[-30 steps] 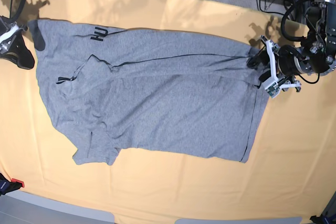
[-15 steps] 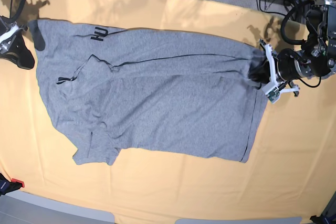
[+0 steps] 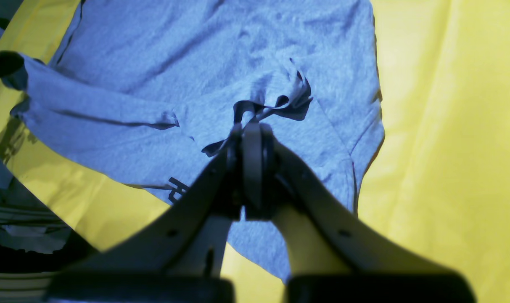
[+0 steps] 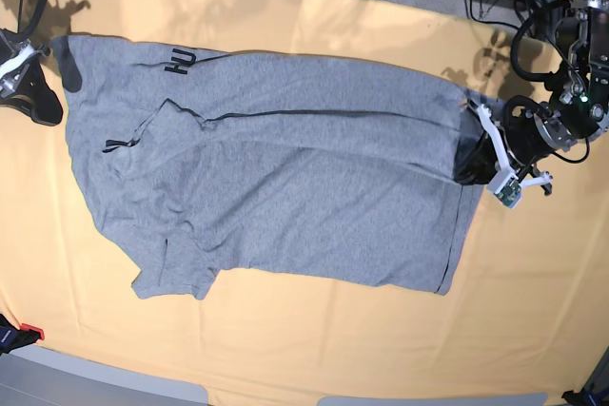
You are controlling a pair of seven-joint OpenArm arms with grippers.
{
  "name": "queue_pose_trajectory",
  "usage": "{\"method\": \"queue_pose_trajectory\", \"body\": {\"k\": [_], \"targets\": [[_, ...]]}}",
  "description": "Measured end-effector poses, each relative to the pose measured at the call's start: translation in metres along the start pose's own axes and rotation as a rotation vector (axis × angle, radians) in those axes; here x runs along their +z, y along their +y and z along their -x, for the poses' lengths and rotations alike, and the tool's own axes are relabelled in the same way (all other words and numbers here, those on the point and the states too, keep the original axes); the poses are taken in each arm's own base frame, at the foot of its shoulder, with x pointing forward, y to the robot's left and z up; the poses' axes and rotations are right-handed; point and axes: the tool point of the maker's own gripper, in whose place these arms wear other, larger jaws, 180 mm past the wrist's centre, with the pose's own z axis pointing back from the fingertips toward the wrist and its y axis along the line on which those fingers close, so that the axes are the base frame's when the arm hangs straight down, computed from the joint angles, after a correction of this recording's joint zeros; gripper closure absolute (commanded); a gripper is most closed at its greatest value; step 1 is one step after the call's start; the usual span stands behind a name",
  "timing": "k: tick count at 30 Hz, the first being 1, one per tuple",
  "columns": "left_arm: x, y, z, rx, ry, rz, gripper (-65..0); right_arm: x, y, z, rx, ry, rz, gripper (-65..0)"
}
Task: Layout the t-shirt on the table in an organized manner, then fold the t-shirt properly
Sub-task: 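Pull the folded side edge with the left gripper away from the right gripper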
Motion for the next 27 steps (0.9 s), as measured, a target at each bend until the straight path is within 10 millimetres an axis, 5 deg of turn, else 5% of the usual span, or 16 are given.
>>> {"method": "queue_pose_trajectory", "body": {"k": [7,12,16,18,22,27], "targets": [[-0.014,0.004,-0.010,0.025,-0.047,-0.030,0.0,0.000,0.000,0.000,0.000,0.000,0.000,0.0],[-0.020,0.010,0.015,0.025,0.027,-0.048,-0.7,0.000,0.000,0.000,0.000,0.000,0.000,0.0],[-0.021,0.012,0.020,0.027,0.043,-0.055,-28.7,0.000,0.000,0.000,0.000,0.000,0.000,0.0],[-0.021,0.012,0.018,0.042,0.033,-0.059,-32.8,0.000,0.000,0.000,0.000,0.000,0.000,-0.7],[-0.019,0.032,0.021,0.129,0.041,-0.170,-32.1,0.000,0.000,0.000,0.000,0.000,0.000,-10.1],[-0.012,0.052,0.036,0.198,0.195,-0.254,-12.6,0.002,-0.010,0.011,0.004,0.053,0.056,-13.0]]}}
